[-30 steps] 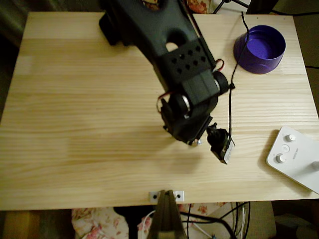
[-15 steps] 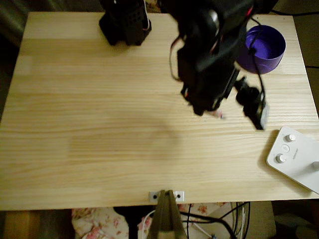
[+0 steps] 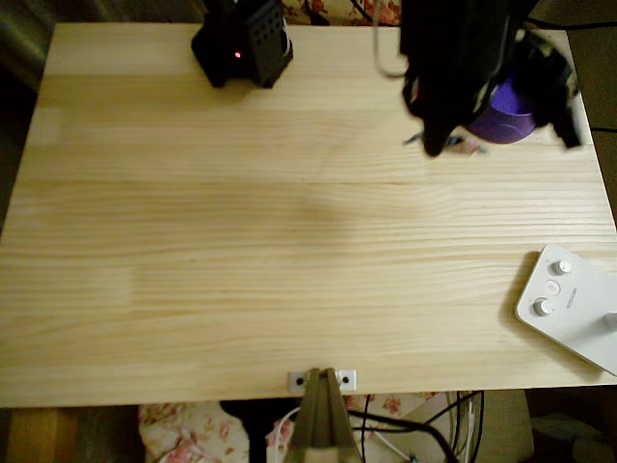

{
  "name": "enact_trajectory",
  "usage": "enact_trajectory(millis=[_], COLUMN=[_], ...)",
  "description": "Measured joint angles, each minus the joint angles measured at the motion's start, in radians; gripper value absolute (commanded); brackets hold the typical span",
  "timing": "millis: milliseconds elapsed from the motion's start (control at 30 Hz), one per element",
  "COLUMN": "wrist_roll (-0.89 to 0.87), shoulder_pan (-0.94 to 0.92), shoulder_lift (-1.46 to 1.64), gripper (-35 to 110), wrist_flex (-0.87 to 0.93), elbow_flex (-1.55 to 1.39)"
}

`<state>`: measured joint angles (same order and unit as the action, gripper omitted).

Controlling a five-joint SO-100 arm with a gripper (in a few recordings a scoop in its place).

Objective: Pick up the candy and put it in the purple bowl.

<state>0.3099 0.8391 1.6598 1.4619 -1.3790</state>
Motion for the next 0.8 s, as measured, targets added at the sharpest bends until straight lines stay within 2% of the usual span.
enact_trajectory(millis=[367, 800], wrist_roll=[-0.063, -0.123], shoulder_pan=[0.232, 0.416], shoulder_lift=[0.051, 0.032], gripper=[5, 4], wrist_flex=[0.052, 0.048], elbow_flex=[0.000, 0.091])
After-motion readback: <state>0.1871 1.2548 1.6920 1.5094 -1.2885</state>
